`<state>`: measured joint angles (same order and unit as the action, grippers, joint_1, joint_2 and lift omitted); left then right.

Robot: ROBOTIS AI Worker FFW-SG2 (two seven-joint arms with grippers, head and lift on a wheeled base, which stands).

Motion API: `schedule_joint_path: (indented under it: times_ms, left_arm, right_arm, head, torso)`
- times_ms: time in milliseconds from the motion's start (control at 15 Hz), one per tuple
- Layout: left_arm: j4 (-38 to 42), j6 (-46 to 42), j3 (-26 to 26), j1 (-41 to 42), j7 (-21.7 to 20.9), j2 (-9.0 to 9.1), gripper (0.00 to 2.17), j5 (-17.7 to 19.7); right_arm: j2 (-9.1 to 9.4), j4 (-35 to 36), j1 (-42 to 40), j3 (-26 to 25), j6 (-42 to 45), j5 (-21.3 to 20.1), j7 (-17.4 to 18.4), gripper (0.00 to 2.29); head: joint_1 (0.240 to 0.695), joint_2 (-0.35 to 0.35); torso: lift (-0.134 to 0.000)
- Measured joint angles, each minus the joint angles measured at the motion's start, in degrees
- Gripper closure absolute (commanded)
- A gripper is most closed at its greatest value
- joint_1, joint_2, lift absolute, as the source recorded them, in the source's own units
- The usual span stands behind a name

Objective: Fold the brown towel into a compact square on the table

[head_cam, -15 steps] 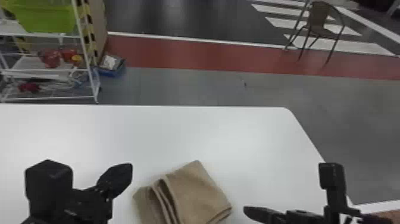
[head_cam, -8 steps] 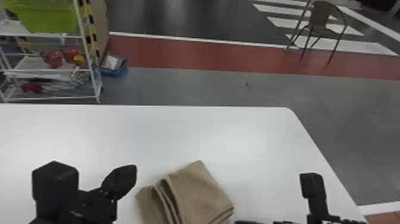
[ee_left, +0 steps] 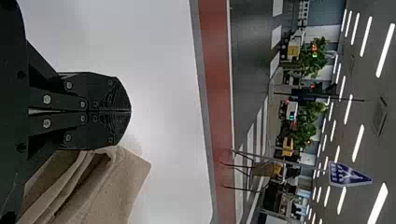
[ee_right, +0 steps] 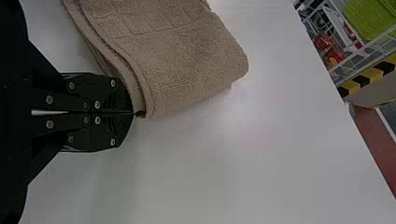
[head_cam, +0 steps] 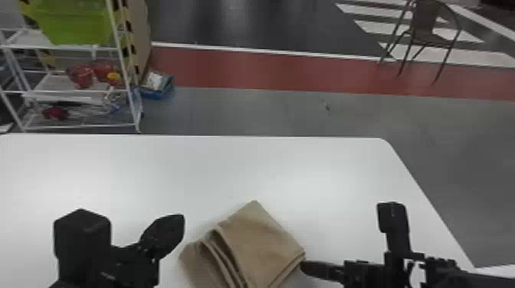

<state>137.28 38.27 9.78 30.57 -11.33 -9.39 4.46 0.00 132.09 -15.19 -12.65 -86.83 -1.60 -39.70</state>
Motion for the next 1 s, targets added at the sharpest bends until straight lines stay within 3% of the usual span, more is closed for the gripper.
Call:
schedule_joint_path:
  times_ms: [200,600,867,1000]
  left_arm:
    - [0.0,-0.1,-0.1,0.4,0.0,-0.09,2.01,0.0]
    - [0.3,-0.2,-0.7,1.7,-0.1,-0.10,2.01,0.0]
    - [0.6,0.0,-0.2,2.2,-0.1,-0.02,2.01,-0.2]
    - [0.9,0.5,0.4,2.4,0.0,-0.03,2.01,-0.3]
  right_arm:
    - [0.00,-2.1,2.7,1.6,1.3,0.1,1.8,1.84]
    - [0.00,-14.3,13.9,3.7,6.4,-0.3,1.5,1.84]
    - [0.00,-17.5,17.2,5.4,7.8,0.4,-0.7,1.84]
    - [0.00,-19.3,18.2,5.9,10.3,0.5,-5.2,1.83]
  head:
    - [0.695,-0.143]
    - [0.695,-0.098]
    - [0.695,-0.070]
    - [0.695,-0.053]
  torso:
    - [-0.123]
    - [-0.123]
    - [-0.123]
    - [-0.123]
